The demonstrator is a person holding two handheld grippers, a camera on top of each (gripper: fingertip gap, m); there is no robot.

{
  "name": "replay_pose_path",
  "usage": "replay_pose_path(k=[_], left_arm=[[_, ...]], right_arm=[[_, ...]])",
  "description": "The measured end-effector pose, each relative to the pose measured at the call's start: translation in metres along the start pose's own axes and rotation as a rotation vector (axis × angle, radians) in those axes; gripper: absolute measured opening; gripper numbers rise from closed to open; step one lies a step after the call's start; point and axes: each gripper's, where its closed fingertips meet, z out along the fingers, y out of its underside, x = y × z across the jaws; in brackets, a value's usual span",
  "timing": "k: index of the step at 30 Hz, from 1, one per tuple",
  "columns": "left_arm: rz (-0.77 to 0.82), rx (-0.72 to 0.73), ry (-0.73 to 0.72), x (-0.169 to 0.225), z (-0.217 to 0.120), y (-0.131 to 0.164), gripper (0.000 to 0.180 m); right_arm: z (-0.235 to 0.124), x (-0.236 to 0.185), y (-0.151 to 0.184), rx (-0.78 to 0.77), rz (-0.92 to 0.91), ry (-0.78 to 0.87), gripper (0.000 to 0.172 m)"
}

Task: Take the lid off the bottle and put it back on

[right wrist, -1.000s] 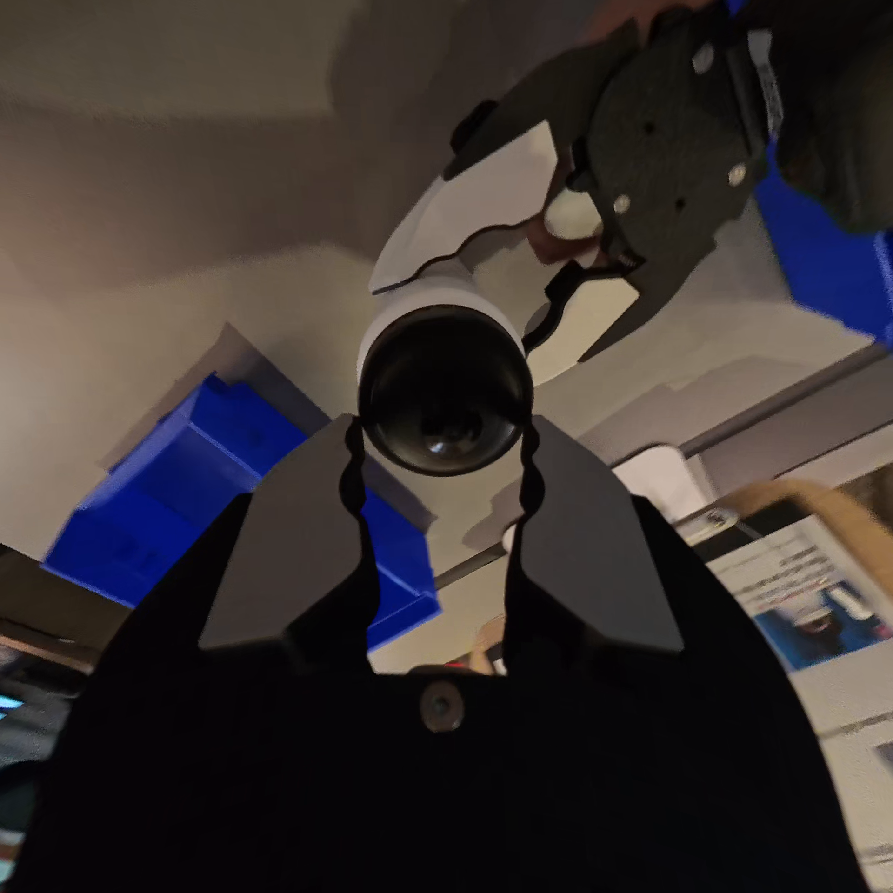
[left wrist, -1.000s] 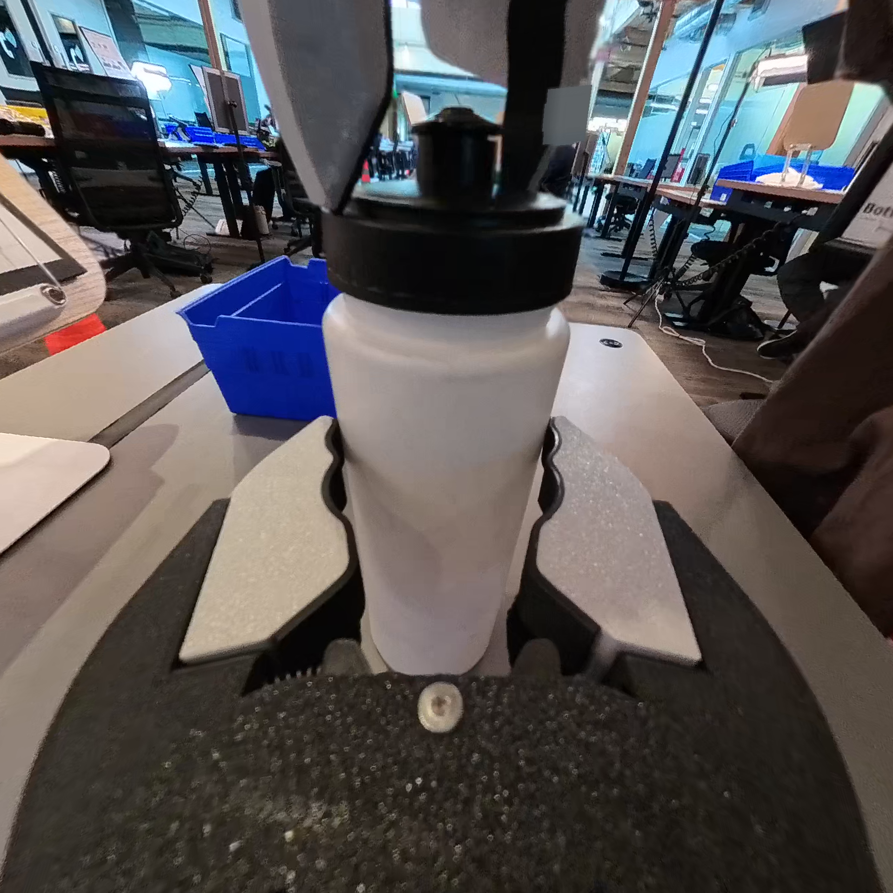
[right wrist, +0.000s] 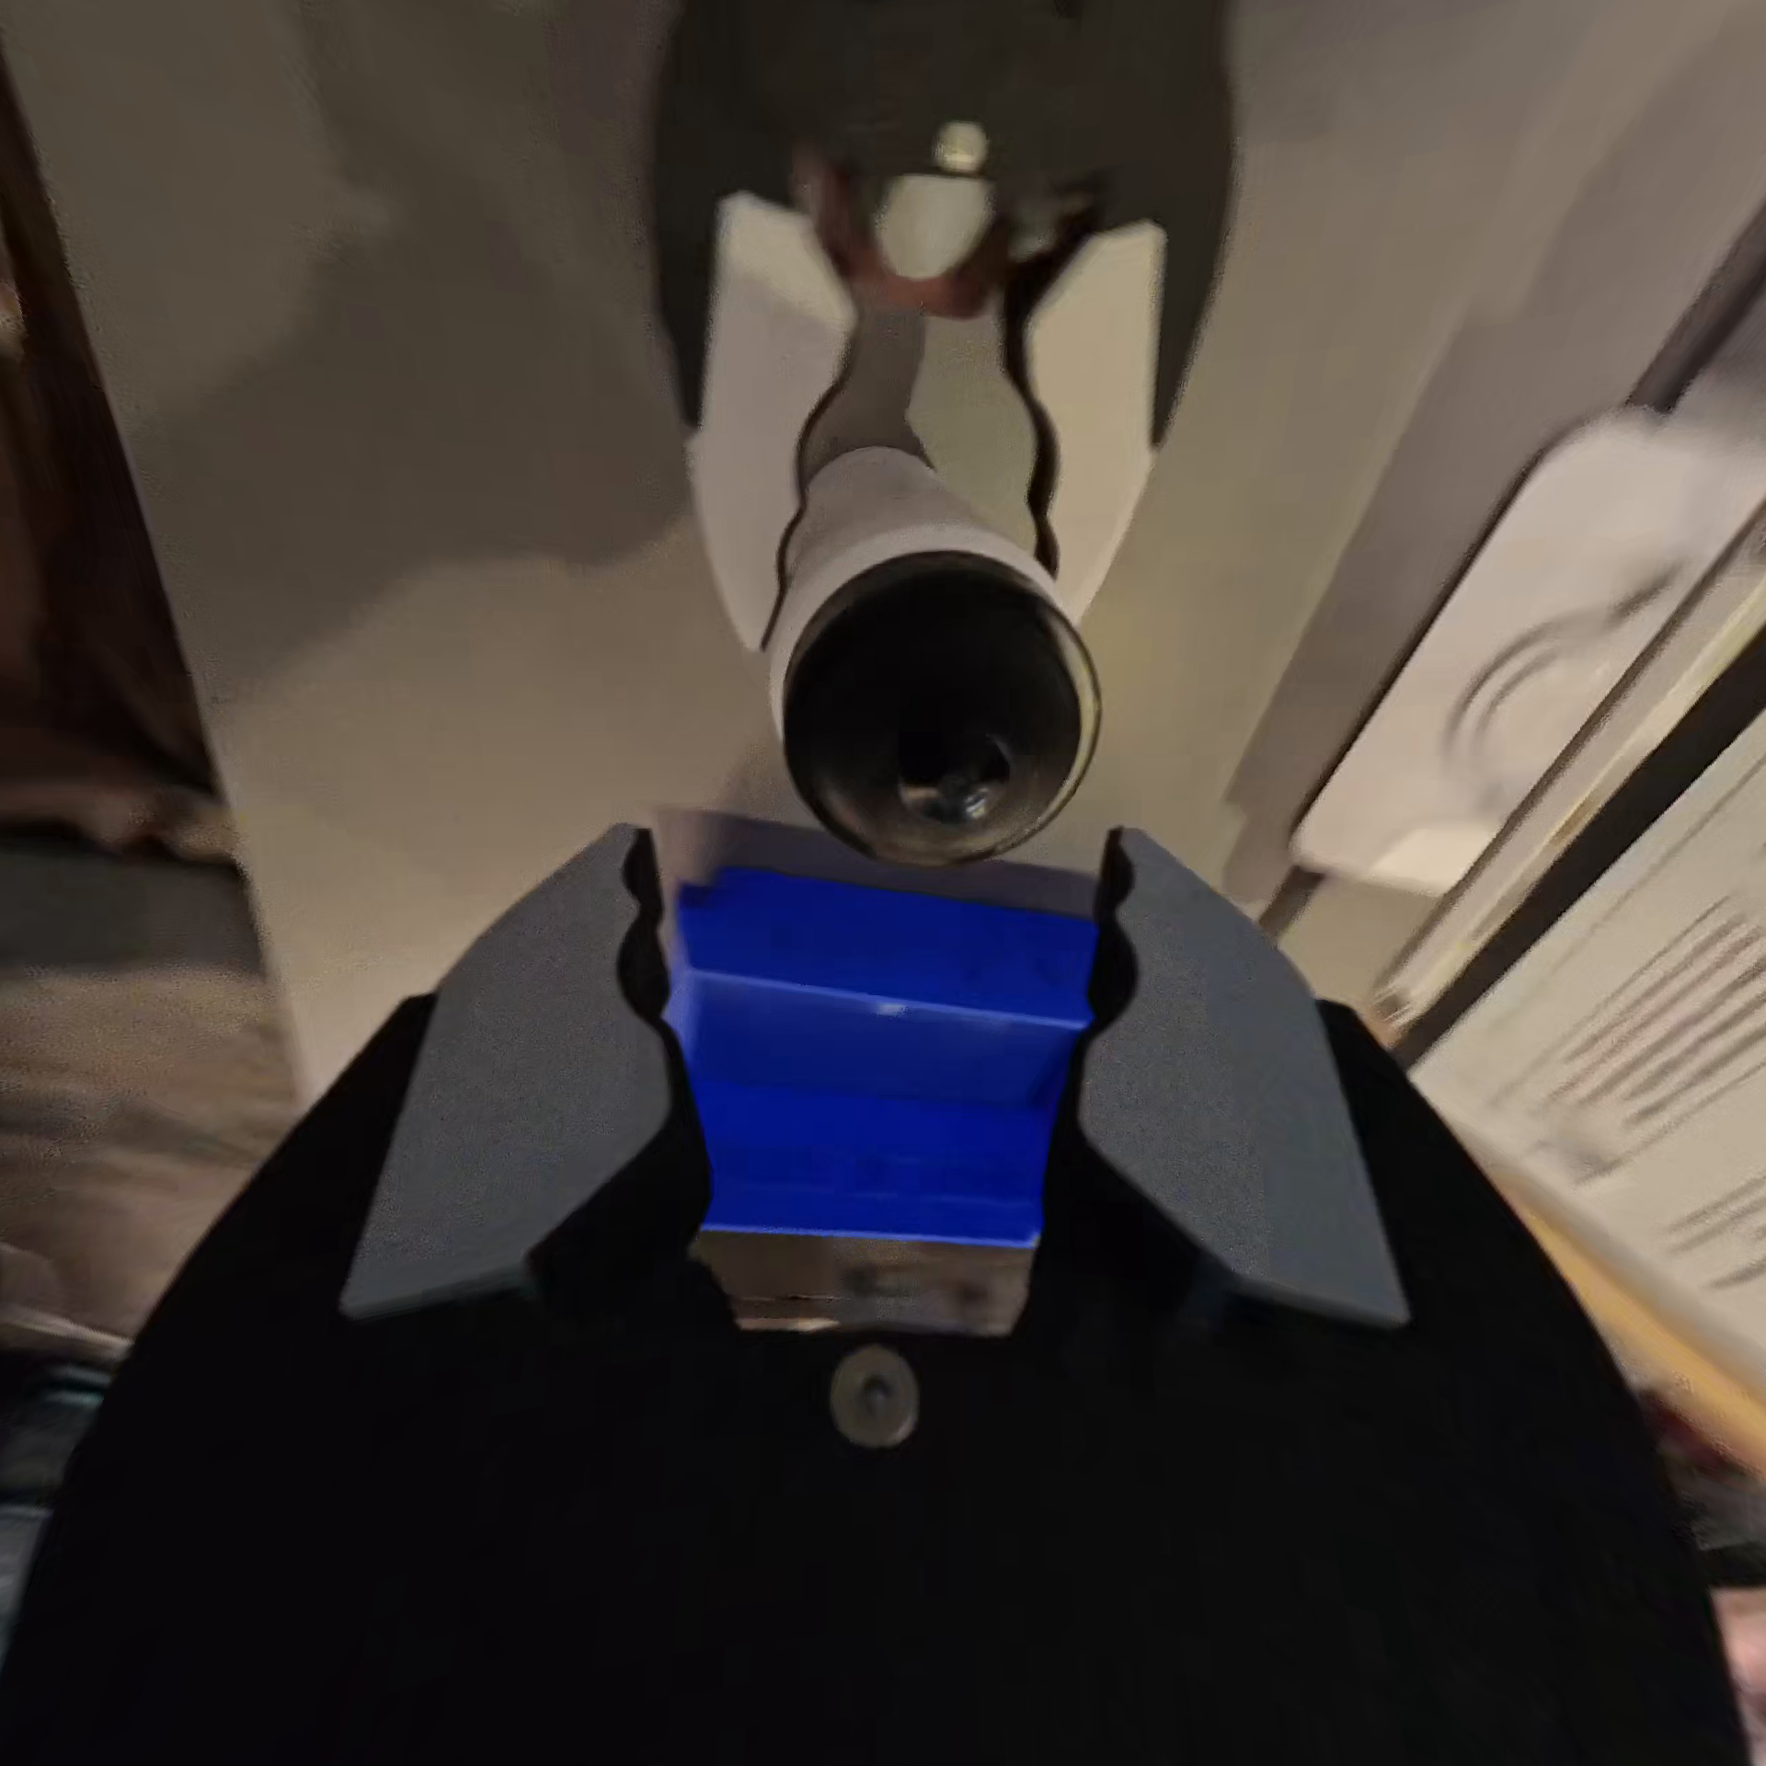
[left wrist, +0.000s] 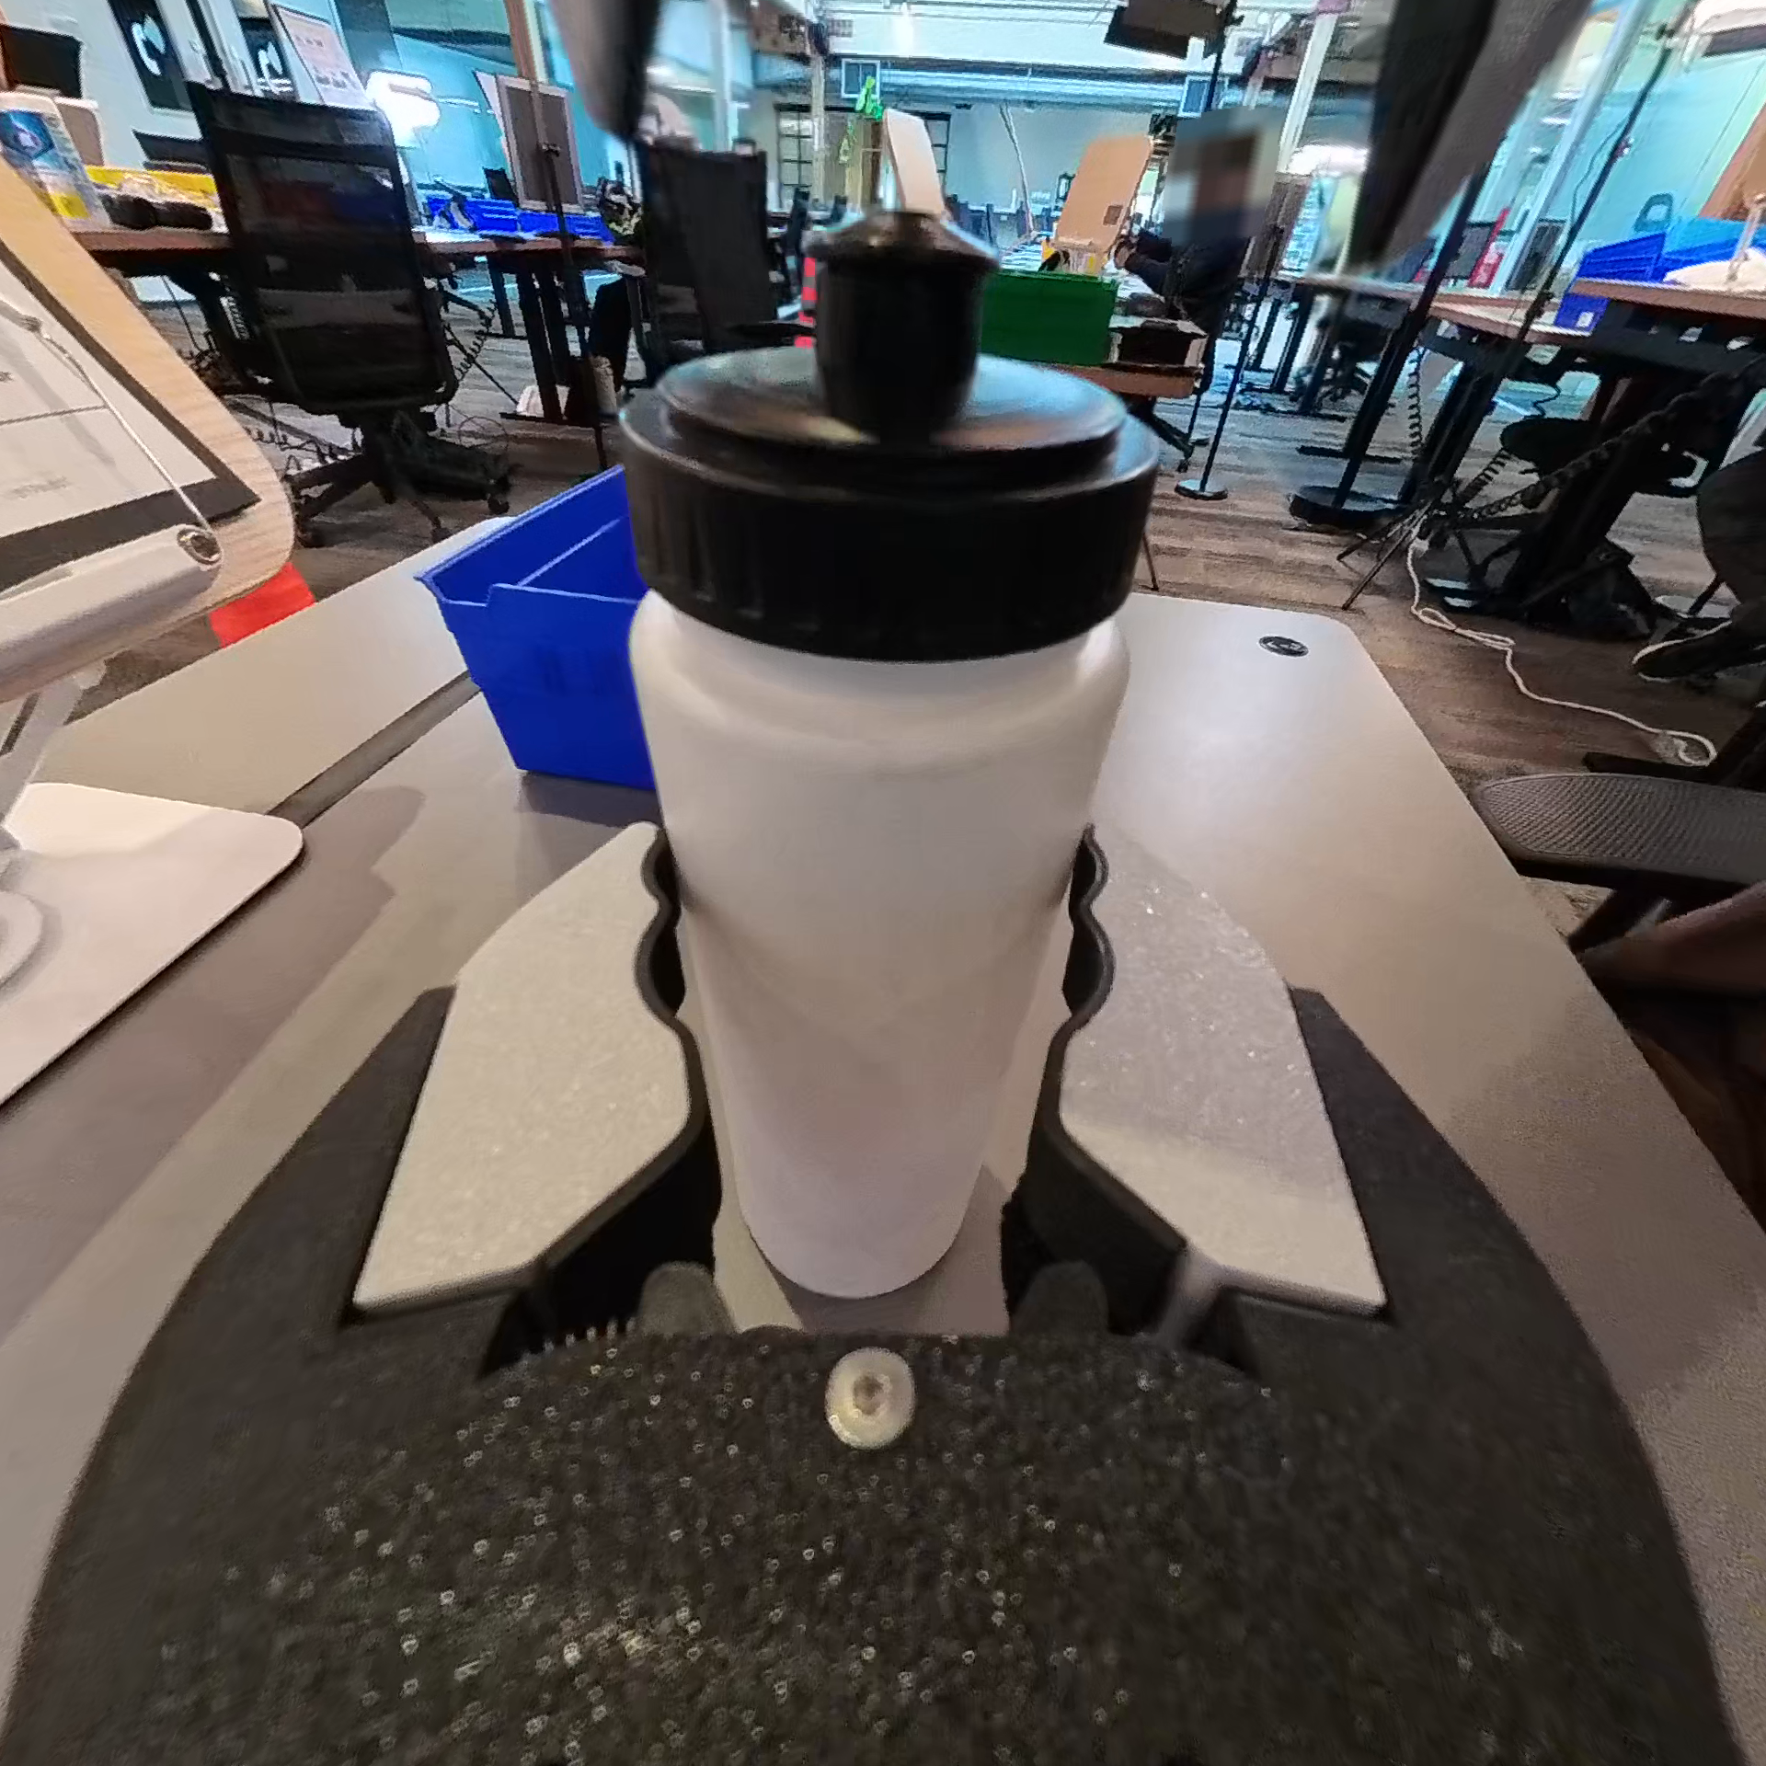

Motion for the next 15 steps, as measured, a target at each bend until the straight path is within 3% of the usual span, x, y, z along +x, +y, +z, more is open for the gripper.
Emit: replay_pose_path(k=[3,7,9,14,15], left_arm=[[0.007,-0.009,0.036,0.006,0.002,0.000,0.078],[0.007,-0.005,0.072,0.009,0.003,0.000,0.078],[0.009,-0.005,0.090,0.010,0.003,0.000,0.078],[0.010,-0.010,0.103,0.010,0.004,0.000,0.078],[0.009,-0.012,0.101,0.010,0.005,0.000,0.078]], right_arm=[[-0.005,0.003,0.001,0.065,-0.353,0.041,0.093],[0.010,0.006,-0.002,0.084,-0.415,-0.085,0.095],[0.021,0.017,-0.001,0.074,-0.487,-0.072,0.094],[0.028,0.010,-0.004,0.099,-0.570,-0.192,0.078],[0.030,0.009,-0.003,0.091,-0.572,-0.212,0.084]])
